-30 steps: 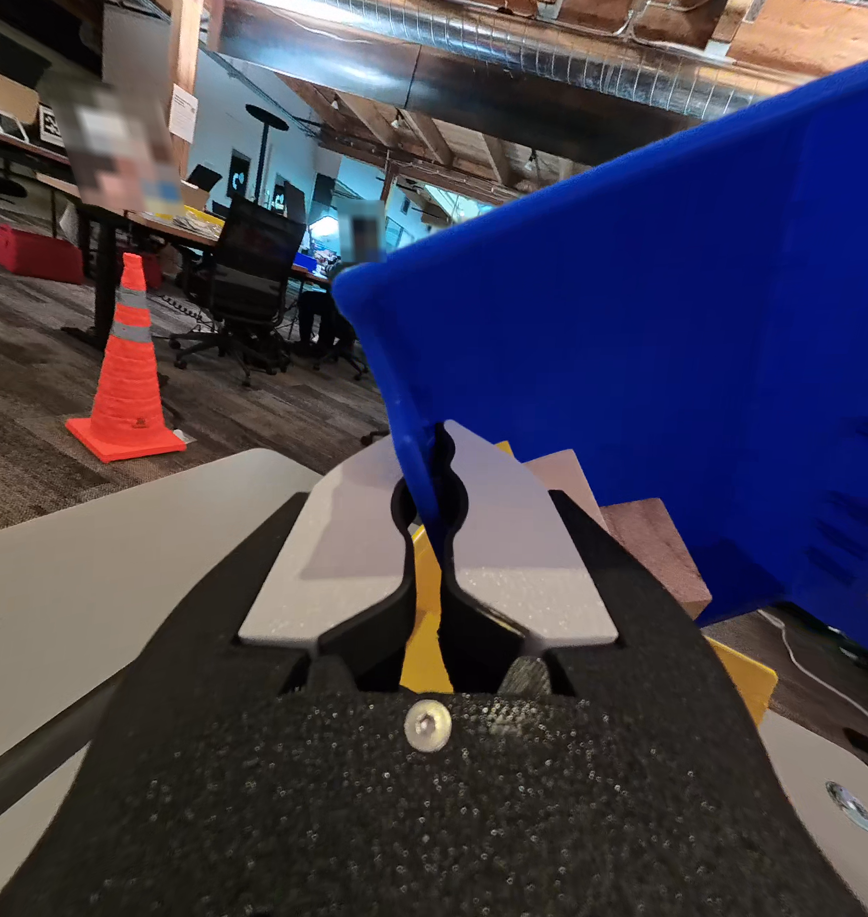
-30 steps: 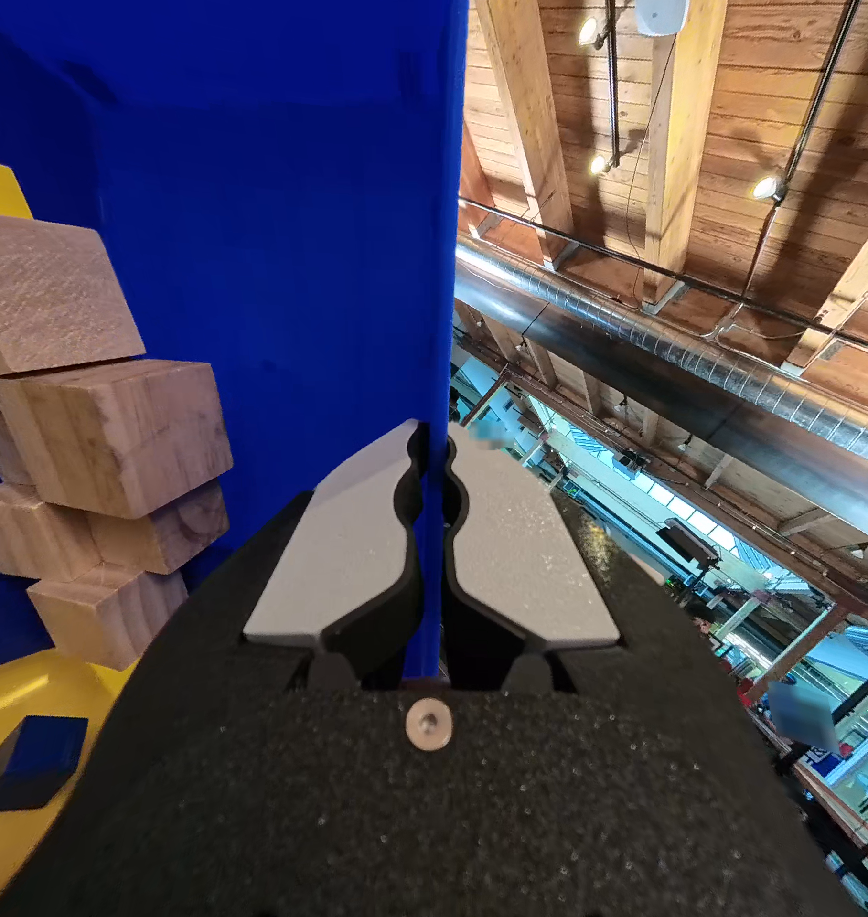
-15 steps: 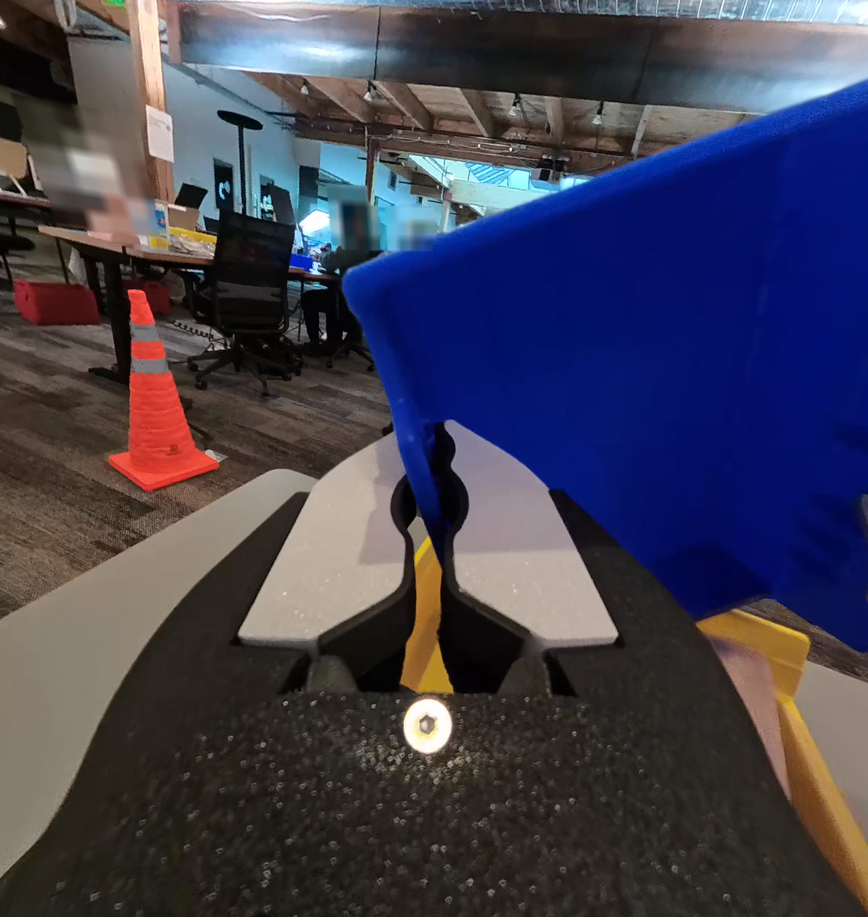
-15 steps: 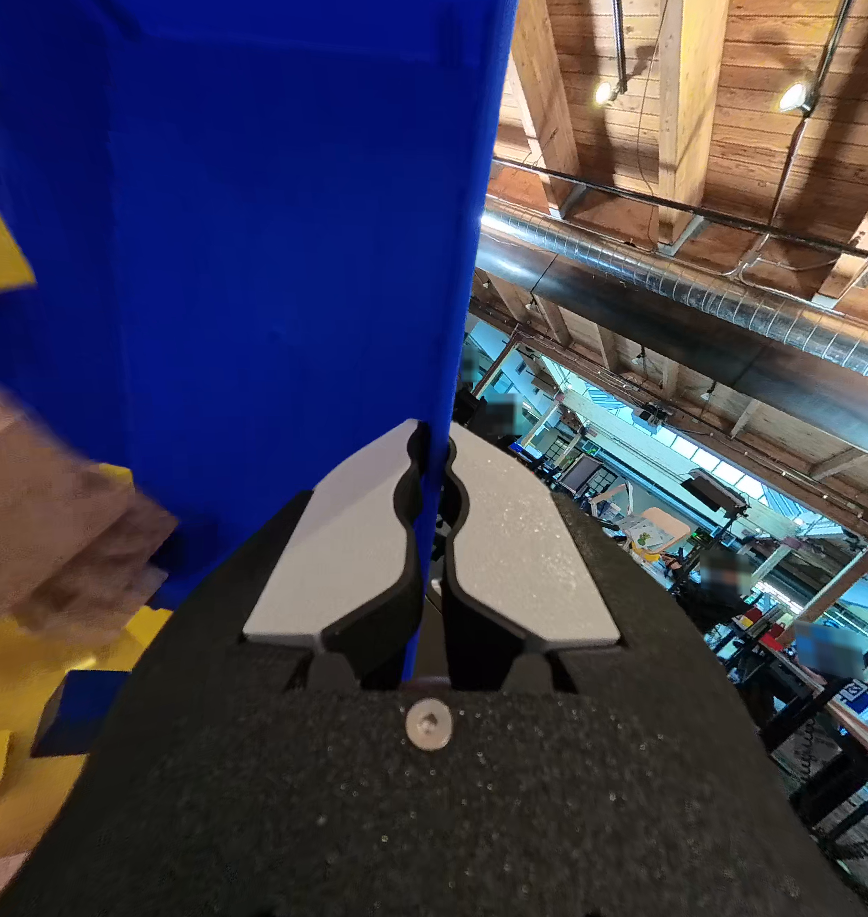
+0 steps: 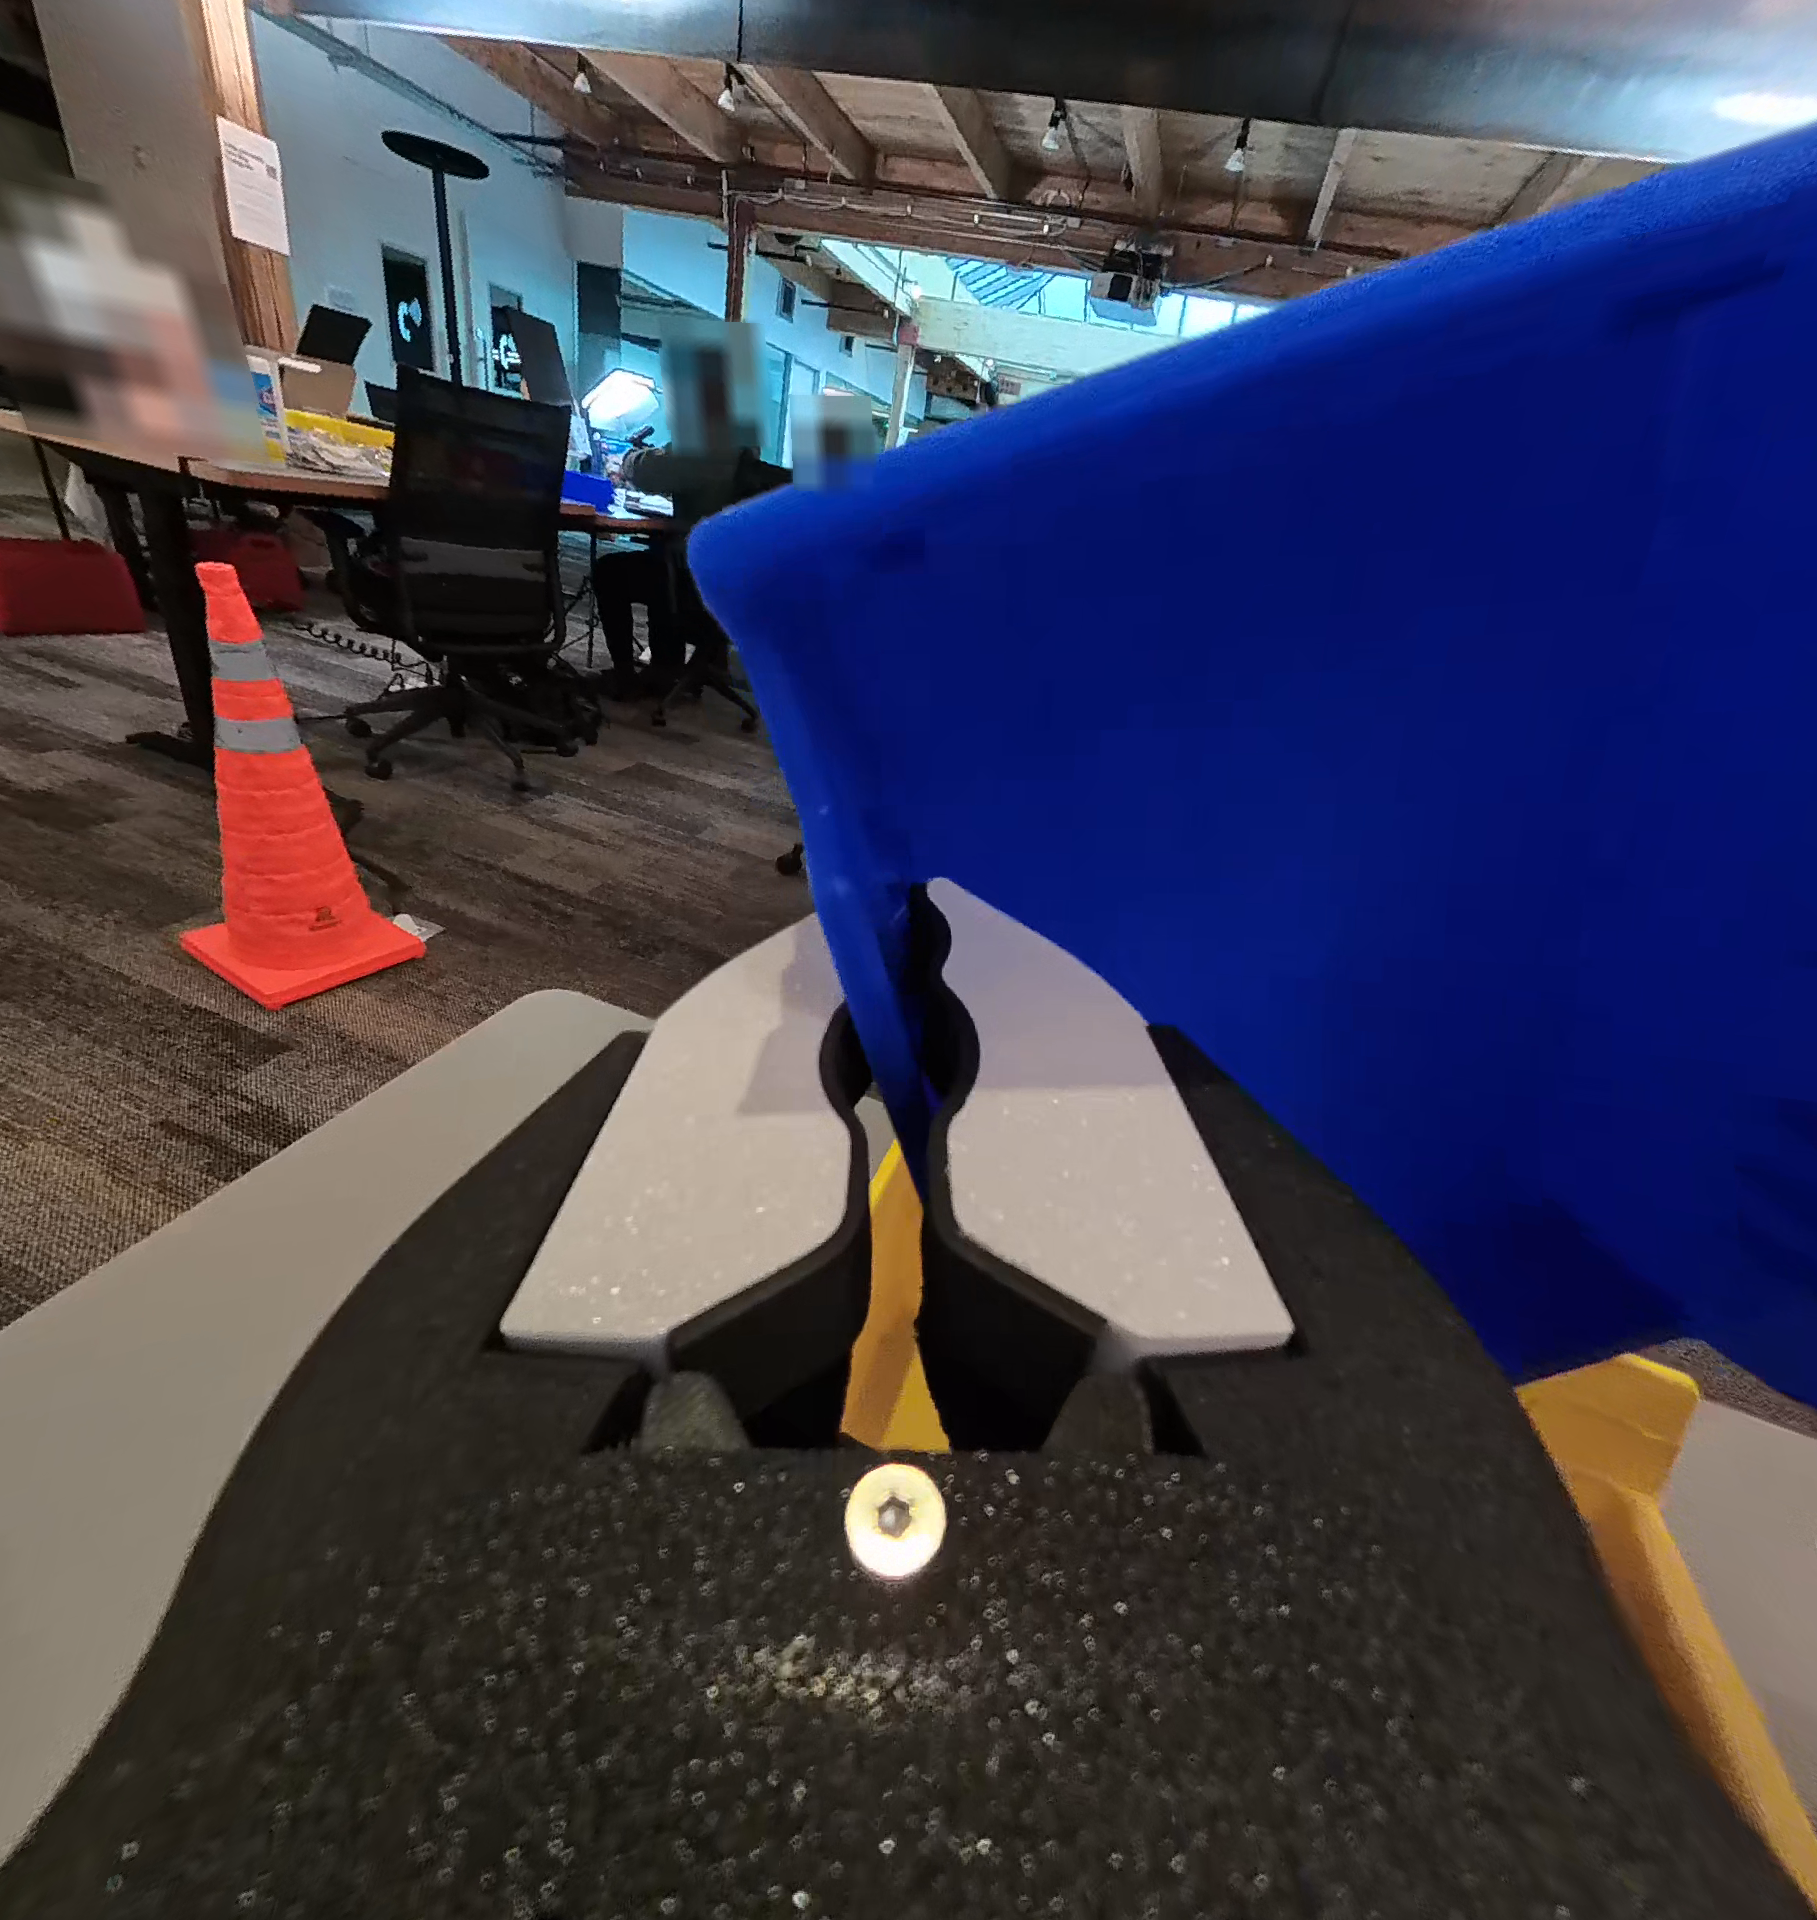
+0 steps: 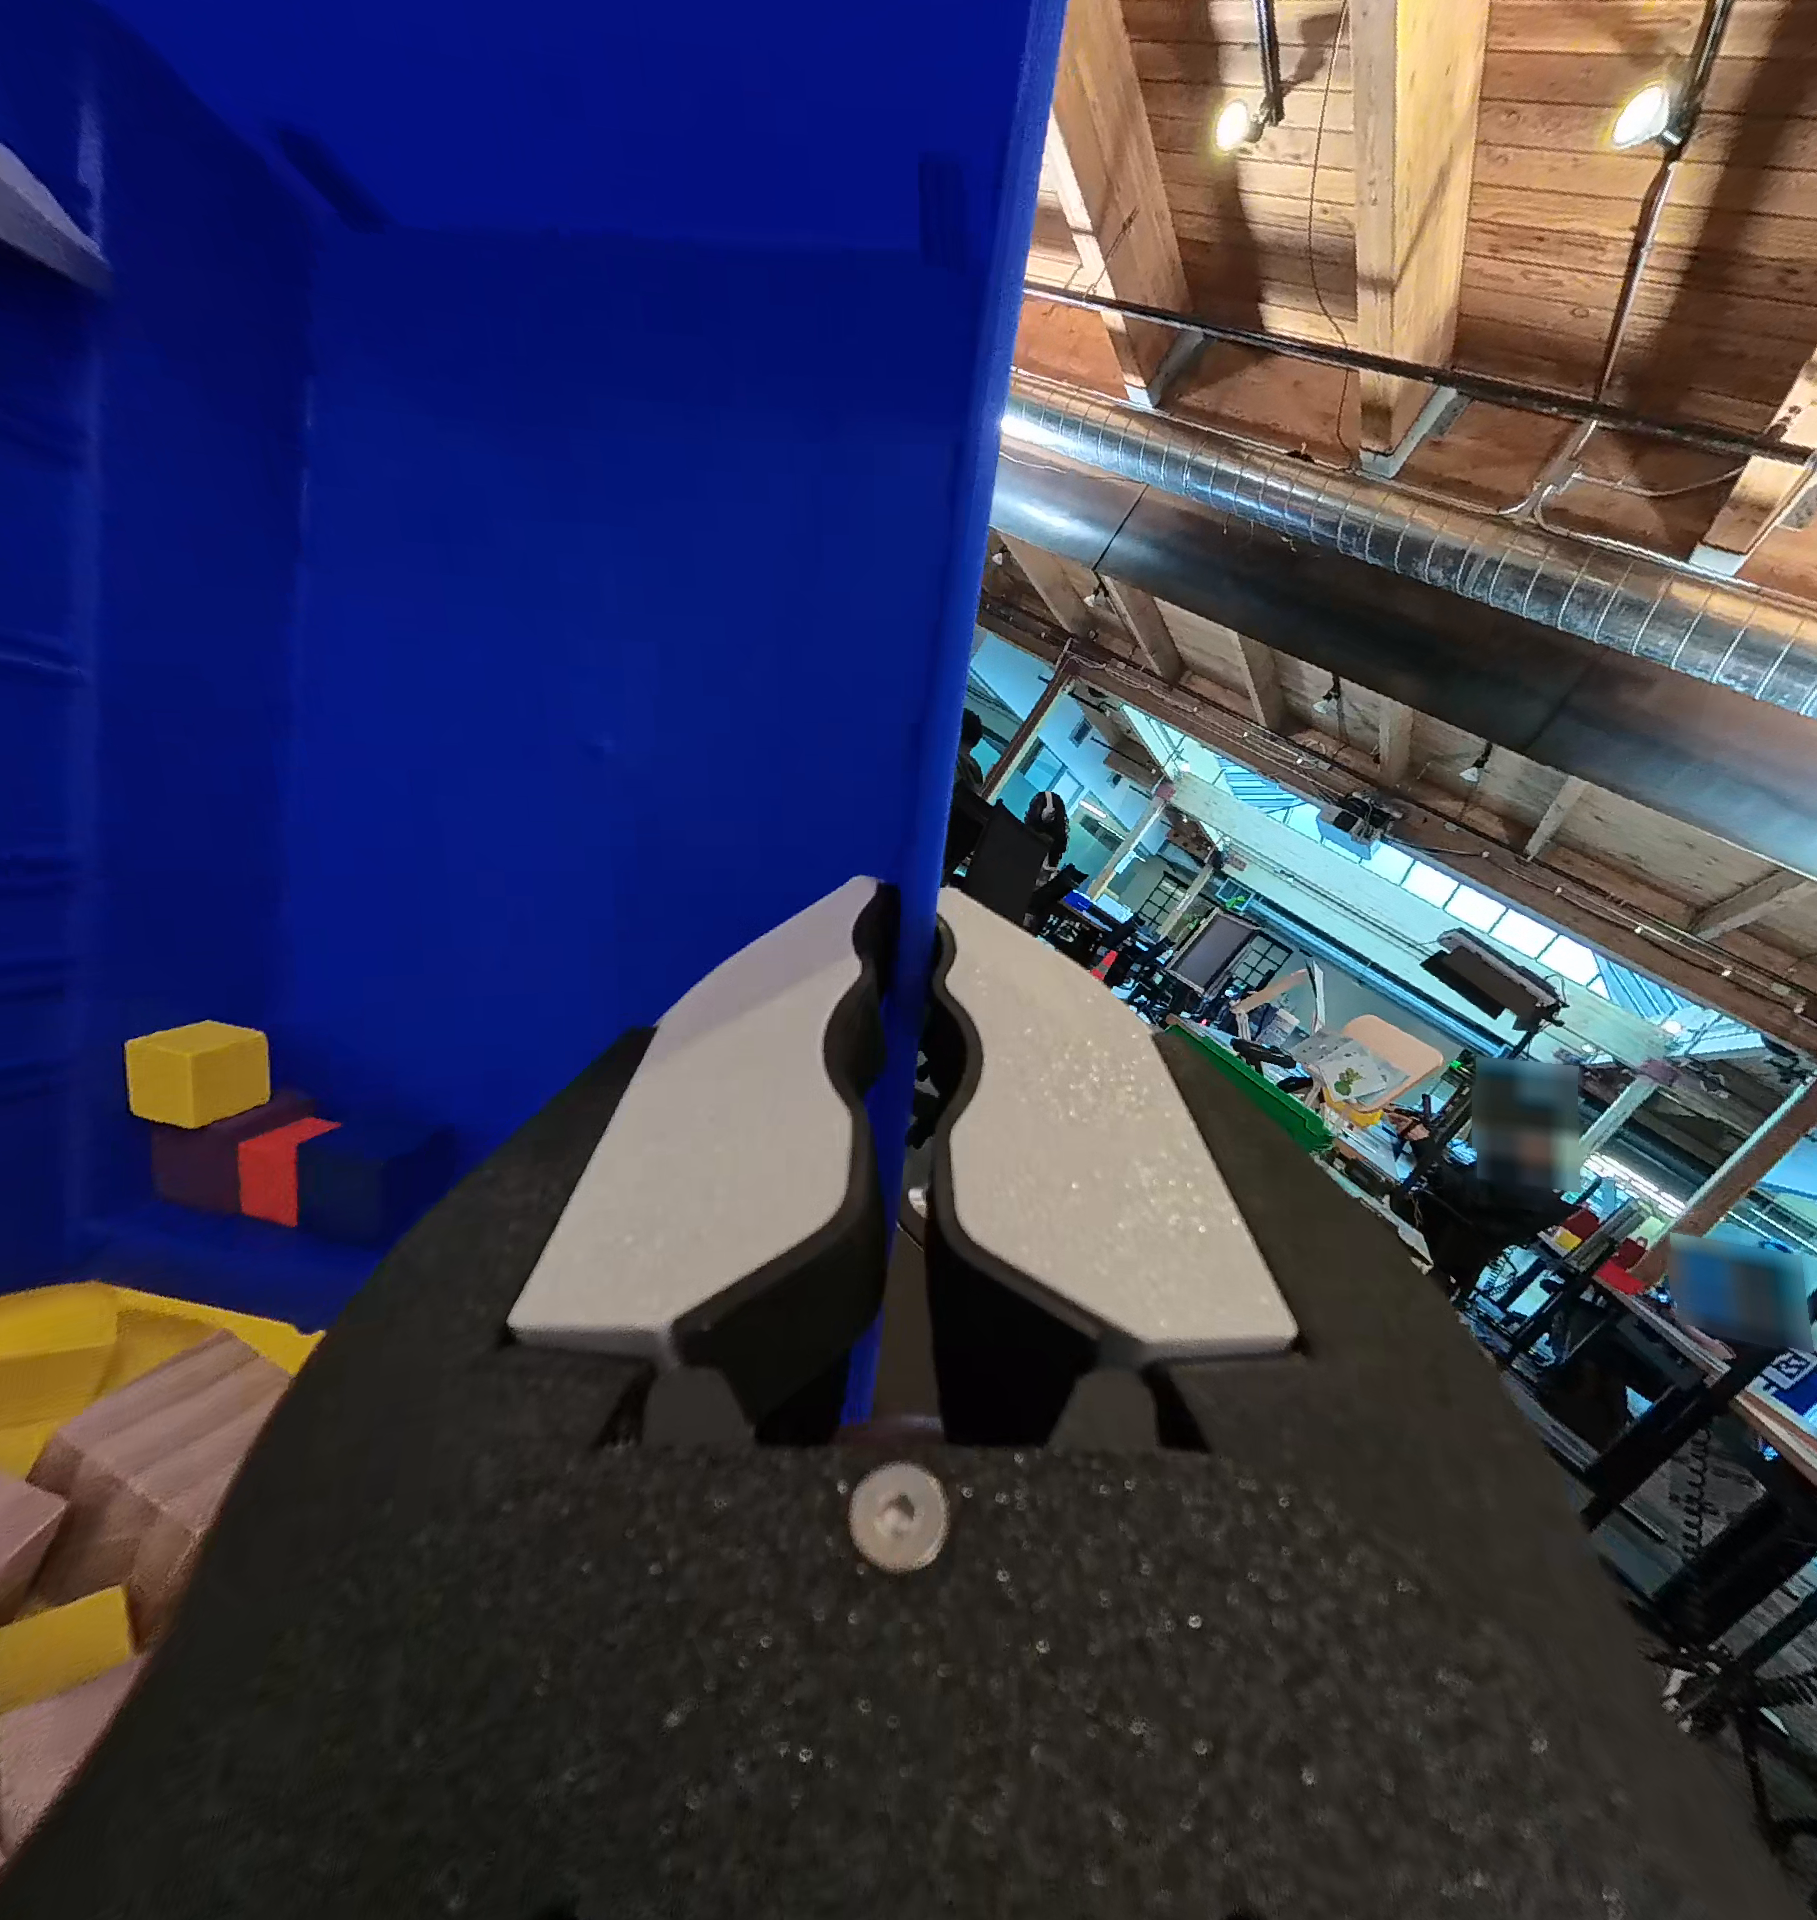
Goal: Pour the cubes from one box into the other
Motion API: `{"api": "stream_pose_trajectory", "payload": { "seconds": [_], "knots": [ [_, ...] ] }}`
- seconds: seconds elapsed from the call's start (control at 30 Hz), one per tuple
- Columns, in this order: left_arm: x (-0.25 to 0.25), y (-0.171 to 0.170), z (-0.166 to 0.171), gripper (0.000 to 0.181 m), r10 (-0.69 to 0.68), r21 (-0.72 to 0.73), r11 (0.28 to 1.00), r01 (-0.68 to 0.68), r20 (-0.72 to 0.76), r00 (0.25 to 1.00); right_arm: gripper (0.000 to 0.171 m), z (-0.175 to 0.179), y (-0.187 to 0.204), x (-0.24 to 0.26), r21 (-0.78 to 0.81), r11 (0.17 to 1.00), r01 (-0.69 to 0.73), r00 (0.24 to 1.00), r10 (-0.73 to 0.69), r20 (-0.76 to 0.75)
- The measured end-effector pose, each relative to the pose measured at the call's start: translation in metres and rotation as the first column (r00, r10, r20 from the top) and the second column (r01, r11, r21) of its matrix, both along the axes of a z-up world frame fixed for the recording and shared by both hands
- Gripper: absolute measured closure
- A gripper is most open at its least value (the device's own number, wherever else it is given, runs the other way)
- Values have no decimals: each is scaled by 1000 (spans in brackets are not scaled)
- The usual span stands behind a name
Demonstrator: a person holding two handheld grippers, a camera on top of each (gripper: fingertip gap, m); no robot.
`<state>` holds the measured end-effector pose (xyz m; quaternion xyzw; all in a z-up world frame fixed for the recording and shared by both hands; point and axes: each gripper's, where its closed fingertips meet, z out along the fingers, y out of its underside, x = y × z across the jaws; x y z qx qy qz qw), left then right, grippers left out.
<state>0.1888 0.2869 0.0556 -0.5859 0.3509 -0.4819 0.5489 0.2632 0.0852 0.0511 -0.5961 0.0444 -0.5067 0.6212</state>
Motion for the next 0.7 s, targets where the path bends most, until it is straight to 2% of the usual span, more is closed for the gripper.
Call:
{"api": "stream_pose_trajectory", "payload": {
  "seconds": [0.27, 0.33, 0.43, 0.5, 0.6, 0.7],
  "knots": [
    [-11, -5, 26, 176, 36, 45, 998, -39, 64, 997, 167, 13, 0, 0, 4, 1000, -10, 1000, 10, 20],
    [-20, -14, 38, 176, 57, 89, 994, -67, 104, 993, 167, 21, -6, -2, 65, 997, -40, 999, 39, 22],
    [-31, -23, 43, 175, 70, 48, 996, -79, 162, 984, 167, 25, -6, 3, 93, 993, -75, 997, 73, 34],
    [-41, -27, 40, 175, 95, 32, 994, -102, 182, 979, 167, 33, -4, 3, 92, 992, -90, 993, 83, 79],
    [-64, -33, 58, 174, 128, 69, 986, -151, 265, 956, 167, 56, -3, -9, 136, 982, -134, 981, 112, 161],
    [-79, -31, 70, 175, 139, 46, 985, -165, 347, 927, 168, 56, 7, -14, 127, 979, -160, 971, 133, 198]
  ]
}}
